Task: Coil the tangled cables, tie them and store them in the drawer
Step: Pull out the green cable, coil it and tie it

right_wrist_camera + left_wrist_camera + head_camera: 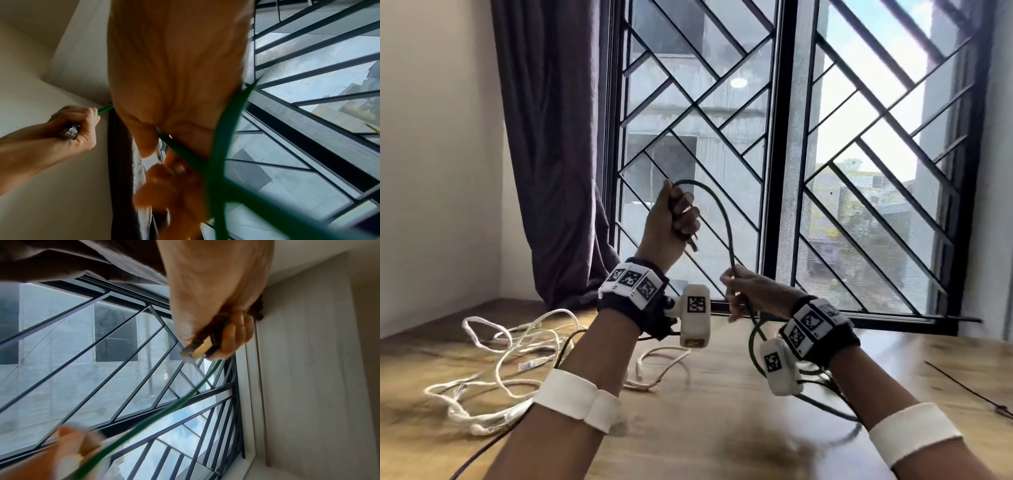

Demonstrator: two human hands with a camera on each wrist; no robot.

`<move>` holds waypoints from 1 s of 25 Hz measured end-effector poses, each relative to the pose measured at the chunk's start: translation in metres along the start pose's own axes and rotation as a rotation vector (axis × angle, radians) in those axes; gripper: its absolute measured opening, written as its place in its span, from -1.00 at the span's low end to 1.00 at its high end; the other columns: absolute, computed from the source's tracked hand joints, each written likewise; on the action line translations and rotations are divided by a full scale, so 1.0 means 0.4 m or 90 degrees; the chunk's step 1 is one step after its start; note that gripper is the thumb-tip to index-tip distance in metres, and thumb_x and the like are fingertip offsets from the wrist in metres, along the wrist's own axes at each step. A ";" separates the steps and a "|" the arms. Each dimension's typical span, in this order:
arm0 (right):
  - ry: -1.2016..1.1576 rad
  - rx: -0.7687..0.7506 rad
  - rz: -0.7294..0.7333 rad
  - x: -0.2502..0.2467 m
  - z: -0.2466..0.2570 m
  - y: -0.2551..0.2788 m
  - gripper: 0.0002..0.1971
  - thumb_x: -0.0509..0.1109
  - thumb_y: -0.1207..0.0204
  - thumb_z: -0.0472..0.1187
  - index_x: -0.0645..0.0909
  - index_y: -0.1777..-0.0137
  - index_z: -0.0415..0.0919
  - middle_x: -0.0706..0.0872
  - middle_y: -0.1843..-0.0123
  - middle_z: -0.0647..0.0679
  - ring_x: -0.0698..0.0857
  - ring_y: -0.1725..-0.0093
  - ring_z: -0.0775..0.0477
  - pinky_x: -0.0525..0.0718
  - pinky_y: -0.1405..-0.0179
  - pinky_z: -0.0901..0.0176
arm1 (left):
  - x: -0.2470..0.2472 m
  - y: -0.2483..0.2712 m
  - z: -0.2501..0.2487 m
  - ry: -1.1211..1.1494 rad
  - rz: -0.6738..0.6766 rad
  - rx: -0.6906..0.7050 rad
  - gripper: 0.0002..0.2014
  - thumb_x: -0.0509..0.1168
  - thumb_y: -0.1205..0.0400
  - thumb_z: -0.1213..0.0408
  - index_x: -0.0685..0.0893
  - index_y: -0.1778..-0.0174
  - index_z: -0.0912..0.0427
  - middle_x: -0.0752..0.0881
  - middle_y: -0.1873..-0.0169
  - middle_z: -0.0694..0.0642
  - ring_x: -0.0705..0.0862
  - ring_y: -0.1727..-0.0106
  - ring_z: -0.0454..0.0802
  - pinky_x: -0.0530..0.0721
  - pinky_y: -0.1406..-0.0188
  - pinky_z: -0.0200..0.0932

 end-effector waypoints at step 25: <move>0.513 -0.163 -0.103 -0.230 0.170 0.156 -0.79 0.47 -0.43 -0.41 0.61 0.27 -0.08 0.52 0.60 0.20 0.41 0.56 0.27 0.34 0.50 0.39 | -0.041 0.000 0.050 -0.757 -0.018 -0.150 -0.43 0.08 -0.70 -0.09 0.52 0.55 0.18 0.32 0.79 -0.08 0.19 0.79 -0.19 0.09 0.76 -0.38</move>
Point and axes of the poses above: each hand's wrist, its own y-axis away from the middle knuckle, its own x-axis out of the palm, z = x × y, the point moved 2 cm from there along -y, towards the middle knuckle
